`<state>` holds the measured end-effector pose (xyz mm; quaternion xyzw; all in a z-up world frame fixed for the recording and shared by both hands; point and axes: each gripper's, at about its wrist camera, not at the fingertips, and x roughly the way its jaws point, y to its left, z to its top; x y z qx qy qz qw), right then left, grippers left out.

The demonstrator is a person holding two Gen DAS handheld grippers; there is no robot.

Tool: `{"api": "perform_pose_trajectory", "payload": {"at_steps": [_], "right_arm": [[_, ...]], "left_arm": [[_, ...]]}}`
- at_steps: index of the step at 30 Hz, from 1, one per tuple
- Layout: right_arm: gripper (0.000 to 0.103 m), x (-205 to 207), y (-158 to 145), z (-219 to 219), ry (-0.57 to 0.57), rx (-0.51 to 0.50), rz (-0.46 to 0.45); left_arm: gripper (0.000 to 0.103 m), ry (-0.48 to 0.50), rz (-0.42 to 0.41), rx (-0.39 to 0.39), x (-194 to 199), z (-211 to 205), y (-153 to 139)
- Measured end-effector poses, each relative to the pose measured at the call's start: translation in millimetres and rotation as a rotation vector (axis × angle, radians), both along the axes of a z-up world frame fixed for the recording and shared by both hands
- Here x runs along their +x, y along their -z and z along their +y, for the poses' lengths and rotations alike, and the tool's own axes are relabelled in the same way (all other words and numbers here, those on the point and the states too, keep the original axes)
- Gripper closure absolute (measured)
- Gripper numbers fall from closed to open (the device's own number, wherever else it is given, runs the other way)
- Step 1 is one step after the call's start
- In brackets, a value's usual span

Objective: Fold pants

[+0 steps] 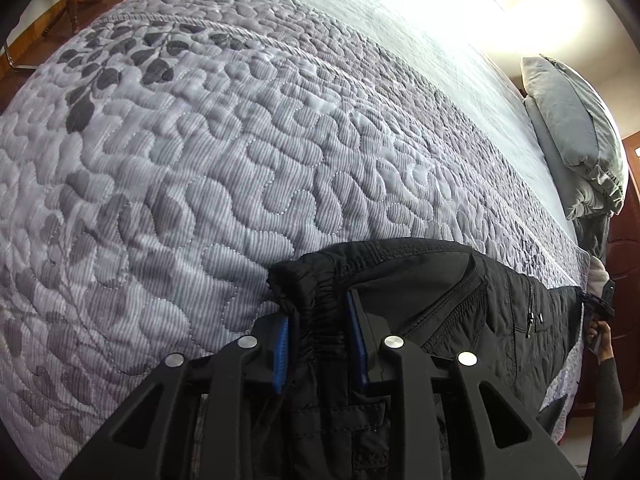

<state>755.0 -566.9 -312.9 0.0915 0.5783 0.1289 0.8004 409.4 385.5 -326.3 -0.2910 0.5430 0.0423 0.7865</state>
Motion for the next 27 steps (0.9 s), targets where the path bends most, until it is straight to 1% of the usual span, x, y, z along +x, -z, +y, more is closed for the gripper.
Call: {"api": "perform_pose_trajectory", "payload": {"at_steps": [3, 5, 8, 10, 11, 12, 14, 22, 27], "right_arm": [[0.095, -11.3, -23.7, -4.2, 0.017, 0.01, -0.055], [0.095, -22.8, -43.0, -5.6, 0.024, 0.019, -0.099], [0.095, -44.3, -73.1, -11.1, 0.034, 0.026, -0.15], [0.096, -60.1, -92.7, -15.6, 0.04, 0.026, -0.174], [0.096, -68.6, -102.4, -17.0, 0.046, 0.022, -0.188], [0.096, -77.0, -109.2, -18.3, 0.052, 0.023, -0.196], [0.096, -96.1, -124.1, -23.9, 0.059, 0.018, -0.212], [0.097, -180.4, -161.8, -49.4, 0.108, 0.049, -0.295], [0.097, -234.6, -170.3, -59.8, 0.113, 0.044, -0.328]], "left_arm": [[0.081, -0.017, -0.015, 0.023, -1.6, -1.9, -10.5], [0.082, -0.029, -0.044, 0.028, -4.7, -2.8, -22.2], [0.084, -0.027, -0.101, 0.041, -11.0, -5.1, -46.1], [0.086, -0.023, -0.134, 0.037, -15.8, -5.3, -62.7], [0.092, -0.022, -0.149, 0.052, -19.3, -6.0, -72.4], [0.092, -0.019, -0.167, 0.039, -22.5, -6.4, -80.9], [0.092, -0.004, -0.196, 0.042, -30.0, -9.5, -97.7], [0.093, 0.047, -0.304, 0.065, -63.9, -34.8, -155.1], [0.093, 0.072, -0.352, 0.058, -98.6, -47.2, -181.6]]}}
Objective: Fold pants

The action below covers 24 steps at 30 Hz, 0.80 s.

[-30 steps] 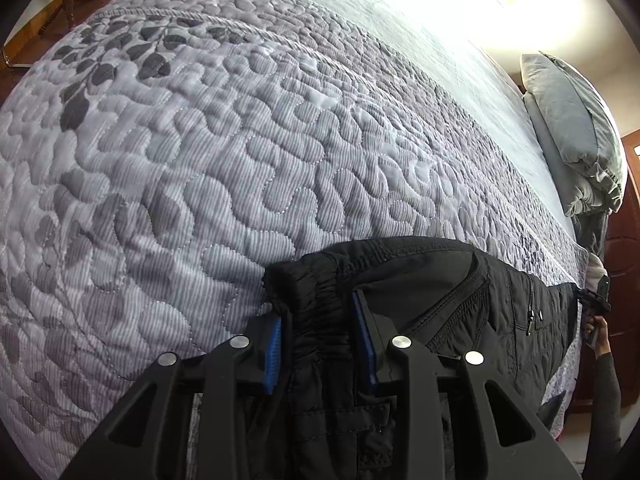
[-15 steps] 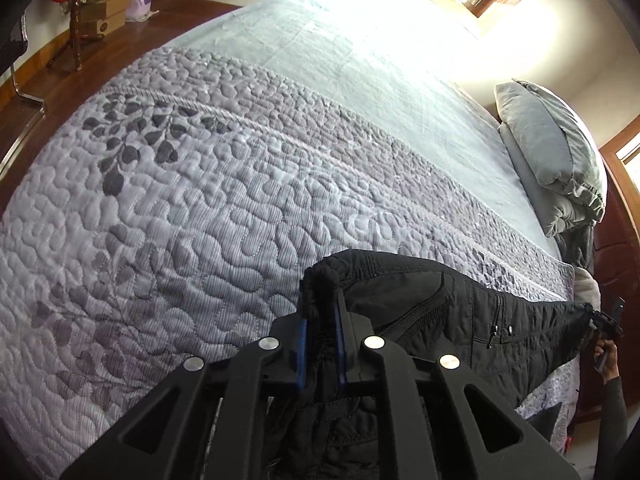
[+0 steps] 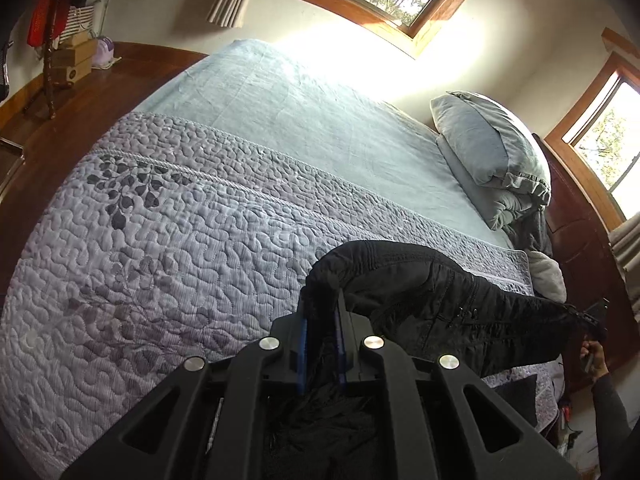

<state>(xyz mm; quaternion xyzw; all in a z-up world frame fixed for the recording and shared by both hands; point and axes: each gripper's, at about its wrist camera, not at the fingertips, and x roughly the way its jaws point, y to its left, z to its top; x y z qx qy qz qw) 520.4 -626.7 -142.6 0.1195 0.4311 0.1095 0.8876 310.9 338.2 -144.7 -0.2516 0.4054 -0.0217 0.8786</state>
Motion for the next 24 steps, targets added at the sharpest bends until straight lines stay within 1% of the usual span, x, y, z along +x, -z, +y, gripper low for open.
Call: {"api": "perform_pose_trajectory", "payload": {"at_steps": [7, 12, 15, 19, 24], "right_arm": [[0.098, -72.1, 7.7, -24.7, 0.039, 0.025, -0.017], [0.098, -117.0, 17.2, -33.6, 0.062, 0.04, -0.034], [0.098, -143.5, 19.7, -36.6, 0.073, 0.052, -0.053], [0.098, -173.8, 24.2, -36.5, 0.09, 0.038, -0.075], [0.097, -210.2, 40.1, -37.6, 0.135, 0.036, -0.097]], "left_arm": [[0.093, 0.0, -0.041, -0.018, -55.9, -5.6, -14.6], [0.093, -0.007, -0.045, -0.028, -93.0, -8.7, -14.3], [0.093, -0.008, -0.036, -0.029, -114.1, -10.1, -8.7], [0.093, -0.014, -0.03, -0.041, -141.3, -10.8, 3.0], [0.093, -0.017, -0.022, -0.046, -168.9, -13.0, 18.4]]}}
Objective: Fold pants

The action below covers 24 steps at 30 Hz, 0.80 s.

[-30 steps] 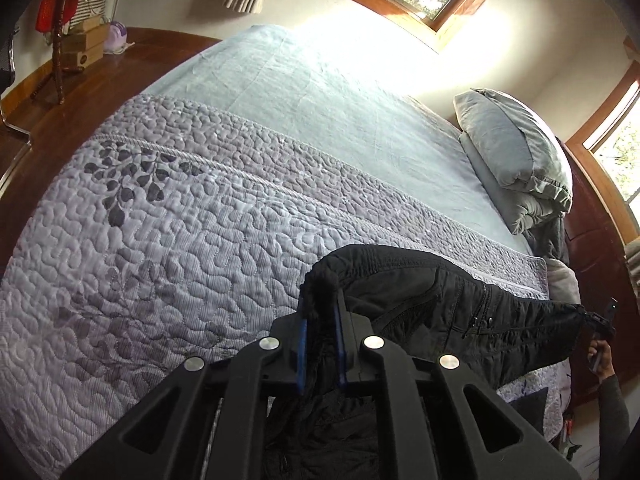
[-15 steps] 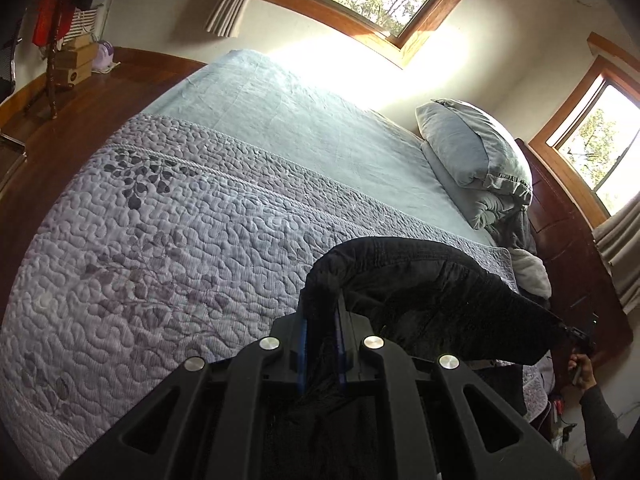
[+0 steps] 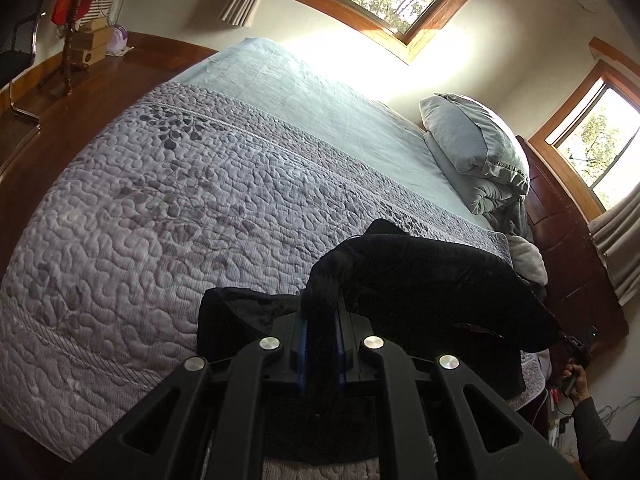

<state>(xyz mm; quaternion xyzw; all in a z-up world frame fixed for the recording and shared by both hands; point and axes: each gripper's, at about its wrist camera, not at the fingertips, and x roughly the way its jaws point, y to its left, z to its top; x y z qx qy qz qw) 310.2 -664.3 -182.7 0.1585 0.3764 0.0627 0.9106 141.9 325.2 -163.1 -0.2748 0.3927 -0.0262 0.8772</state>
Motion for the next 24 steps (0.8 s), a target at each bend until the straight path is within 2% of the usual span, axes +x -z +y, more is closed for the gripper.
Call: {"api": "perform_pose_trajectory", "payload": {"at_steps": [7, 10, 15, 17, 18, 19, 21, 22, 24], "right_arm": [[0.093, -44.1, 26.4, -7.0, 0.063, 0.017, 0.015], [0.082, -61.0, 39.4, -5.9, 0.083, 0.009, 0.032], [0.074, -82.6, 74.6, 2.9, 0.09, -0.016, 0.117], [0.067, -90.4, 86.1, 3.5, 0.106, -0.013, 0.148], [0.059, -95.2, 90.8, 2.6, 0.116, -0.009, 0.161], [0.054, -99.2, 94.4, 1.2, 0.122, 0.004, 0.172], [0.05, -106.7, 101.0, -3.2, 0.147, 0.036, 0.204], [0.048, -110.6, 103.0, -6.8, 0.164, 0.064, 0.215], [0.043, -120.4, 106.7, -17.1, 0.207, 0.19, 0.219]], "left_arm": [[0.091, 0.009, 0.016, -0.003, -32.0, -0.4, 22.4], [0.088, 0.019, 0.032, -0.028, -44.9, 1.2, 37.7], [0.085, 0.03, 0.136, 0.007, -58.5, -7.6, 74.3], [0.087, 0.005, 0.174, 0.008, -67.2, -4.3, 88.6], [0.082, -0.015, 0.192, 0.015, -72.2, -0.9, 93.8], [0.067, -0.039, 0.214, 0.019, -76.5, 3.9, 97.9], [0.048, -0.127, 0.238, 0.031, -90.1, 17.8, 101.0], [0.043, -0.172, 0.225, 0.017, -98.2, 25.2, 99.6], [0.04, -0.237, 0.191, -0.054, -111.5, 36.1, 95.8]]}}
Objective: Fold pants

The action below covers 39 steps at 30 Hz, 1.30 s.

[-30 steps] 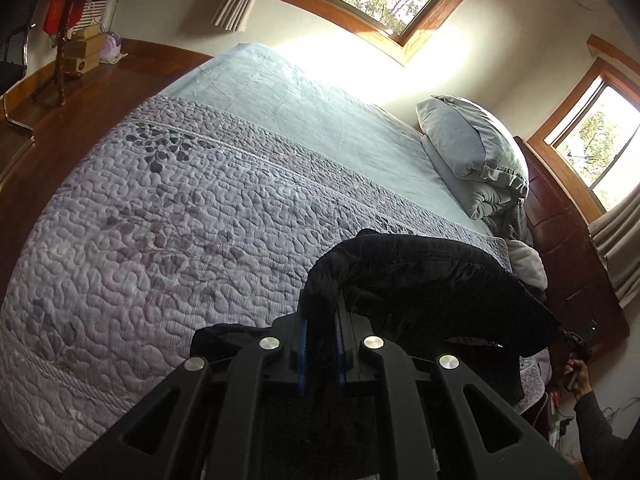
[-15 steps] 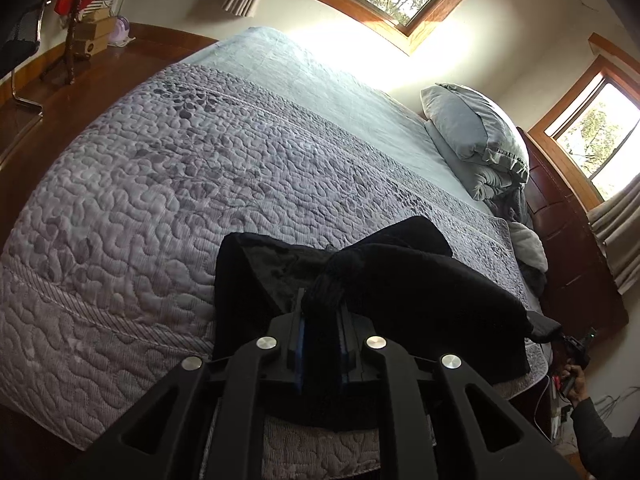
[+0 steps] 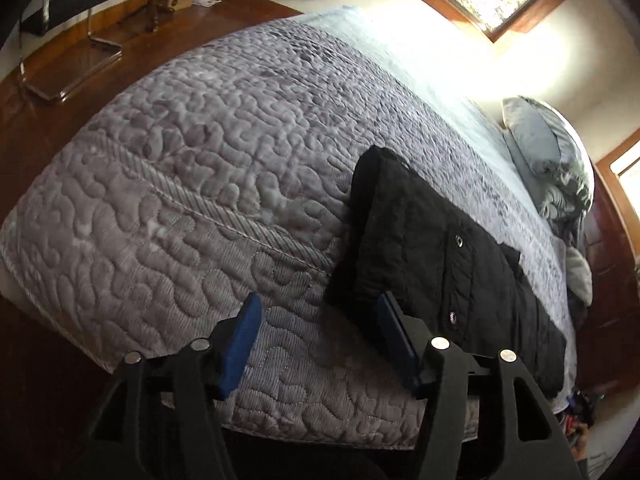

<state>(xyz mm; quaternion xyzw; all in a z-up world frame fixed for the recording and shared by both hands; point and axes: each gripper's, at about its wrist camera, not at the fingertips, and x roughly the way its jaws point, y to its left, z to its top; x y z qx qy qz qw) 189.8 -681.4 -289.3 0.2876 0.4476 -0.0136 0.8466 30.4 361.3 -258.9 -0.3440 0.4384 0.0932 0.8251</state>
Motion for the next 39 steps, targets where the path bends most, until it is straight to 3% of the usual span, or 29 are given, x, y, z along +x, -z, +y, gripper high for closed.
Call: {"api": "perform_pose_trajectory", "payload": {"at_steps": [3, 4, 6, 10, 12, 14, 15, 16, 18, 23, 24, 25, 32, 39], "right_arm": [[0.04, -14.9, 9.3, -11.1, 0.088, 0.243, -0.024], [0.04, -18.3, 11.0, -12.9, 0.113, 0.298, -0.036], [0.041, -24.6, 13.6, -16.2, 0.161, 0.373, -0.063], [0.054, -26.2, 16.9, -27.0, 0.259, 0.456, -0.088], [0.054, -20.6, 19.1, -27.3, 0.267, 0.451, -0.073], [0.054, -12.9, 25.7, -24.4, 0.262, 0.455, -0.049], [0.054, -9.0, 29.1, -21.8, 0.262, 0.443, -0.03], [0.054, -5.2, 33.3, -19.4, 0.263, 0.422, -0.005], [0.054, 1.7, 42.6, -15.8, 0.275, 0.392, 0.038], [0.055, 11.2, 59.0, -17.9, 0.32, 0.401, 0.045], [0.069, 12.4, 59.7, -18.5, 0.317, 0.392, 0.04], [0.096, 12.6, 58.9, -18.9, 0.317, 0.367, 0.04], [0.099, -5.6, 49.9, -18.0, 0.322, 0.328, 0.002], [0.099, -6.3, 66.0, -21.8, 0.335, 0.316, 0.047]], "left_arm": [[0.025, -0.046, -0.074, -0.067, -5.7, 1.8, -5.2], [0.024, -0.048, -0.076, -0.072, -3.3, -0.7, -4.5], [0.024, -0.033, -0.056, -0.089, 6.6, -6.6, 1.4], [0.025, 0.031, -0.02, -0.082, 27.2, -27.6, 11.1], [0.026, 0.05, -0.006, -0.085, 34.0, -36.0, 15.3], [0.042, 0.065, 0.01, -0.089, 40.5, -40.1, 20.0], [0.06, 0.076, 0.033, -0.08, 43.6, -42.2, 22.4], [0.068, 0.084, 0.053, -0.067, 46.4, -44.2, 24.6], [0.074, 0.095, 0.072, -0.063, 49.3, -47.9, 27.4], [0.077, 0.095, 0.086, -0.073, 53.1, -46.0, 25.5], [0.077, 0.099, 0.094, -0.07, 54.1, -46.1, 25.2], [0.077, 0.103, 0.101, -0.068, 54.7, -46.1, 24.8], [0.078, 0.111, 0.126, -0.073, 59.7, -43.9, 22.5], [0.078, 0.14, 0.151, -0.056, 63.5, -43.4, 21.8]]}}
